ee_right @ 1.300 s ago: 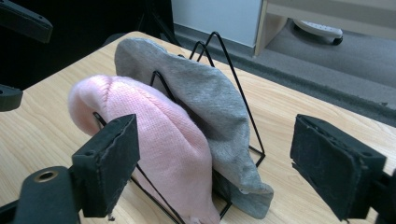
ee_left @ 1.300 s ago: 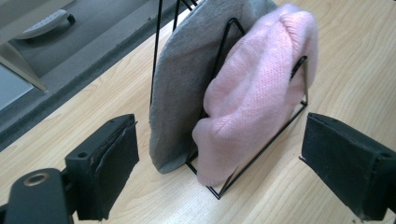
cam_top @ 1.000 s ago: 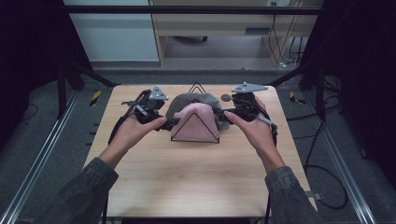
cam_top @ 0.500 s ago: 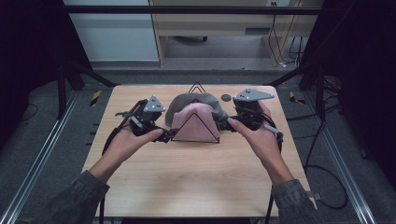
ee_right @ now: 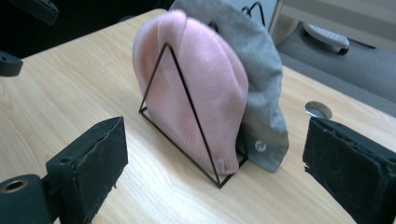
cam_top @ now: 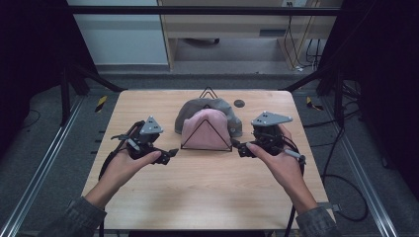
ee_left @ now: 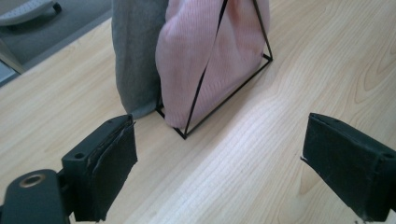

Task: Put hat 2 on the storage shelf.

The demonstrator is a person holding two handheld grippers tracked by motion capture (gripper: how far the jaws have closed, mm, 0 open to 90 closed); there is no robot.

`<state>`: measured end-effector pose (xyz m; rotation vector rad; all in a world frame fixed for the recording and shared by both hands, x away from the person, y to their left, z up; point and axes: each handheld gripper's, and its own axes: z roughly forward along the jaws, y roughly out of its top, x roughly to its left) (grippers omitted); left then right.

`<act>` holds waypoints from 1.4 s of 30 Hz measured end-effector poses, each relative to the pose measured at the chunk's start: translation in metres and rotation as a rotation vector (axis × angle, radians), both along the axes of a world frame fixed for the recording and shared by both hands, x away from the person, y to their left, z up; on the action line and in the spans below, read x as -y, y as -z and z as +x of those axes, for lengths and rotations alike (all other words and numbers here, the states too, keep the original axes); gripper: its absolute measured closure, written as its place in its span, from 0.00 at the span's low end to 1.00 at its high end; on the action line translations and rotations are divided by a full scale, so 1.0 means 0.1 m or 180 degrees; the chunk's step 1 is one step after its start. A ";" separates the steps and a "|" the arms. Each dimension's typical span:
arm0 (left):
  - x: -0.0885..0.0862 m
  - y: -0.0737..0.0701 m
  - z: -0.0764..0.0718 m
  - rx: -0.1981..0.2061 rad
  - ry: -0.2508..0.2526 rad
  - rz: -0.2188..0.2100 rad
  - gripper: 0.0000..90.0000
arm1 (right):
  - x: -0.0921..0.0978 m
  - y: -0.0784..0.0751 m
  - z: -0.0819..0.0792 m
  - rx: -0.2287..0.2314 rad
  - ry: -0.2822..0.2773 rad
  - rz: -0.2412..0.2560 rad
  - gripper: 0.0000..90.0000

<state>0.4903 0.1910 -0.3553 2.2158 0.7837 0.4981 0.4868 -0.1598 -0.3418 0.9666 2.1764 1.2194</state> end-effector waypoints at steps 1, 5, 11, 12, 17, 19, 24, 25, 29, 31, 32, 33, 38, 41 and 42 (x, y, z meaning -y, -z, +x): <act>-0.03 0.05 -0.02 -0.0021 -0.0006 0.0028 0.10 | 0.02 0.04 -0.03 -0.0009 0.0003 -0.0006 0.08; -0.06 0.13 -0.05 -0.0020 -0.0039 0.0078 0.10 | 0.04 0.13 -0.07 0.0029 0.0000 -0.0060 0.10; -0.08 0.31 -0.12 -0.0051 0.0012 0.0245 0.10 | 0.06 0.34 -0.14 -0.0055 0.0018 -0.0106 0.11; -0.08 0.36 -0.13 -0.0064 0.0016 0.0251 0.10 | 0.06 0.38 -0.15 -0.0075 0.0017 -0.0130 0.11; -0.10 0.52 -0.15 -0.0141 -0.0007 0.0316 0.10 | 0.10 0.53 -0.18 -0.0137 0.0038 -0.0177 0.15; -0.12 0.59 -0.15 -0.0184 0.0000 0.0317 0.10 | 0.12 0.61 -0.20 -0.0206 0.0041 -0.0188 0.15; -0.15 0.71 -0.17 -0.0258 0.0049 0.0308 0.09 | 0.14 0.74 -0.21 -0.0320 0.0080 -0.0198 0.14; -0.15 0.74 -0.17 -0.0272 0.0047 0.0318 0.09 | 0.15 0.76 -0.21 -0.0338 0.0089 -0.0200 0.14; -0.16 0.85 -0.16 -0.0341 0.0061 0.0333 0.09 | 0.15 0.88 -0.21 -0.0436 0.0087 -0.0221 0.14; -0.16 0.89 -0.15 -0.0367 0.0055 0.0336 0.09 | 0.14 0.94 -0.22 -0.0505 0.0070 -0.0235 0.13; -0.17 0.92 -0.14 -0.0376 0.0050 0.0330 0.09 | 0.12 1.00 -0.22 -0.0542 0.0050 -0.0261 0.13; -0.17 0.95 -0.13 -0.0394 0.0051 0.0327 0.09 | 0.12 1.02 -0.21 -0.0561 0.0051 -0.0257 0.13; -0.20 1.07 -0.10 -0.0403 0.0064 0.0340 0.08 | 0.06 1.14 -0.20 -0.0695 0.0009 -0.0326 0.11; -0.22 1.14 -0.08 -0.0442 0.0041 0.0323 0.08 | 0.02 1.22 -0.18 -0.0777 0.0009 -0.0350 0.11; -0.23 1.16 -0.07 -0.0447 0.0031 0.0323 0.08 | 0.00 1.25 -0.16 -0.0790 0.0006 -0.0364 0.10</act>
